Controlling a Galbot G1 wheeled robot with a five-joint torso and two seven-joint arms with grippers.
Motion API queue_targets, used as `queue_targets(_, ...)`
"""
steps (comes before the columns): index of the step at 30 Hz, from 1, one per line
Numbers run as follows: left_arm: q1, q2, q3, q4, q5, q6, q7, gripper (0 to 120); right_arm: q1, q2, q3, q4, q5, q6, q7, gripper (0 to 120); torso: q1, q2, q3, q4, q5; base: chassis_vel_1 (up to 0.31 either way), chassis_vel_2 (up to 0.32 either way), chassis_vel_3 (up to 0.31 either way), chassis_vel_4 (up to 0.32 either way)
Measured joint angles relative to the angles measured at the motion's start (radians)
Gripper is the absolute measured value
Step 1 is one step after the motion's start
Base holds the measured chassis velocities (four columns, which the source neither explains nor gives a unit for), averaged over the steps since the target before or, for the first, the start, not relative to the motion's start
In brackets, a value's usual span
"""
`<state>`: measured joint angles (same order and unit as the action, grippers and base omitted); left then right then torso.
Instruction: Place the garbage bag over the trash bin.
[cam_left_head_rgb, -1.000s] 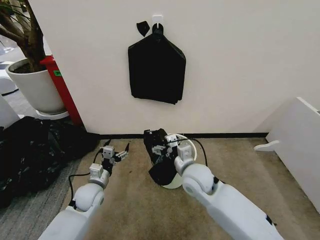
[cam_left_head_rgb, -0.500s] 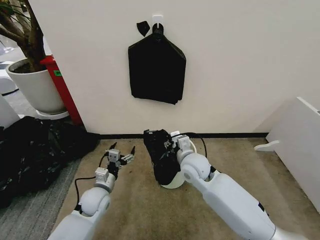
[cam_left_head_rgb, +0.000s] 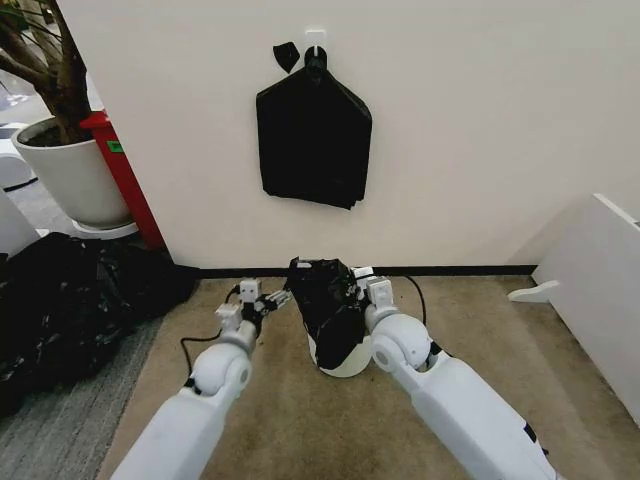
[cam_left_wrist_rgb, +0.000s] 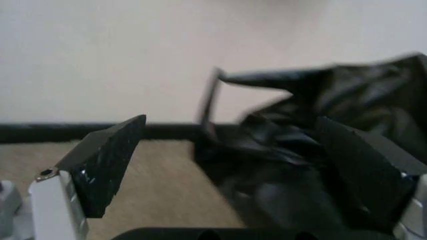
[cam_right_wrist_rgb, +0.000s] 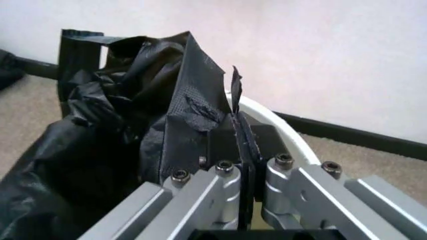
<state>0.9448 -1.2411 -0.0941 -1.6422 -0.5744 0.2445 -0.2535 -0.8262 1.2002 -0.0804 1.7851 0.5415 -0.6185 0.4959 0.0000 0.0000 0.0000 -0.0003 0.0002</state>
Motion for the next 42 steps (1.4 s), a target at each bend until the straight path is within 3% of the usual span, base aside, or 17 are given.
queue_targets(7, -0.066, -0.04, 0.105, 0.05, -0.017, 0.095, -0.08, 100, 0.006, 0.001, 0.013, -0.017, -0.011, 0.011, -0.01, 0, 0.0, 0.0, 0.0, 0.0002, -0.0001, 0.0, 0.0, 0.0, 0.0)
queue_targets(20, -0.116, -0.097, 0.15, 0.098, -0.014, 0.225, -0.2, 96, 0.004, -0.002, 0.023, -0.024, -0.012, 0.017, -0.016, 0, 0.0, 0.0, 0.0, 0.0003, 0.0002, 0.0, 0.0, 0.0, 0.0)
queue_targets(31, -0.149, -0.117, 0.191, 0.12, 0.025, 0.336, -0.288, 59, -0.017, -0.001, 0.028, -0.015, -0.012, 0.025, -0.016, 0, 0.0, 0.0, 0.0, 0.0003, -0.0001, 0.0, 0.0, 0.0, 0.0)
queue_targets(35, -0.161, -0.117, 0.21, 0.137, 0.057, 0.374, -0.306, 41, -0.024, -0.007, 0.028, -0.004, -0.01, 0.031, -0.016, 0, 0.0, 0.0, 0.0, 0.0004, -0.0001, 0.0, 0.0, 0.0, 0.0)
queue_targets(42, -0.183, -0.109, 0.203, 0.149, -0.011, 0.401, -0.316, 17, -0.039, -0.019, 0.034, 0.016, -0.003, 0.04, -0.015, 0, 0.0, 0.0, 0.0, 0.0004, -0.0004, 0.0, 0.0, 0.0, 0.0)
